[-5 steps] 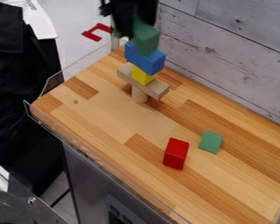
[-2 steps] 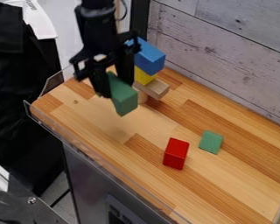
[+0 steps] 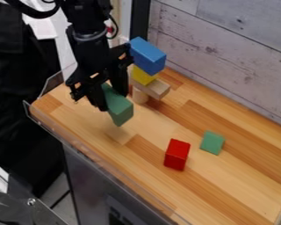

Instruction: Remove the green arch from the blue block

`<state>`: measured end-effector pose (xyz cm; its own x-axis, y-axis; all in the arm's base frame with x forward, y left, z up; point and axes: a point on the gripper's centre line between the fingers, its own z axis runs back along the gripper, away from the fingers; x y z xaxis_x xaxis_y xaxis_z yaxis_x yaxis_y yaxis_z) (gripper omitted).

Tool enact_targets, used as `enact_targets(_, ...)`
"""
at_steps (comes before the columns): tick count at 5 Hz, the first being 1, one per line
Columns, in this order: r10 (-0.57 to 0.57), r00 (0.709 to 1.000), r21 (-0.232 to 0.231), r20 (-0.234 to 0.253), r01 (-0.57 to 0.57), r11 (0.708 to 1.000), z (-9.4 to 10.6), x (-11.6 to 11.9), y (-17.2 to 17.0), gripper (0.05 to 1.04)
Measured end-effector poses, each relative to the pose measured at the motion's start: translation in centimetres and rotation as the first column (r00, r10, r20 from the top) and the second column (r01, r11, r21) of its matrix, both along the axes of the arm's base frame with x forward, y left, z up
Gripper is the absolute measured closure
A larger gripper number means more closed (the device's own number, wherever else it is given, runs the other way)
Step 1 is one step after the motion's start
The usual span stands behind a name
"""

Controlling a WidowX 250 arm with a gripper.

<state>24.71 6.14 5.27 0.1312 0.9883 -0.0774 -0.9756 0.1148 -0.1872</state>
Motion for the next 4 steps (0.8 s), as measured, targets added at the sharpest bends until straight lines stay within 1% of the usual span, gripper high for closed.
enact_targets(1, 0.04, 0.999, 0.053, -0.006, -0.039, 0.998, -1.2, 0.6, 0.4, 0.534)
enact_targets(2, 0.05, 0.998, 0.068, -0.032, -0.047, 0.997, -2.1, 1.5, 0.5, 0.534)
enact_targets(3, 0.066, 0.998, 0.043, -0.026, -0.064, 0.997, -2.6, 1.8, 0.2, 0.534)
enact_targets(4, 0.063, 0.997, 0.039, -0.051, -0.061, 0.997, -3.3, 1.2, 0.1, 0.534)
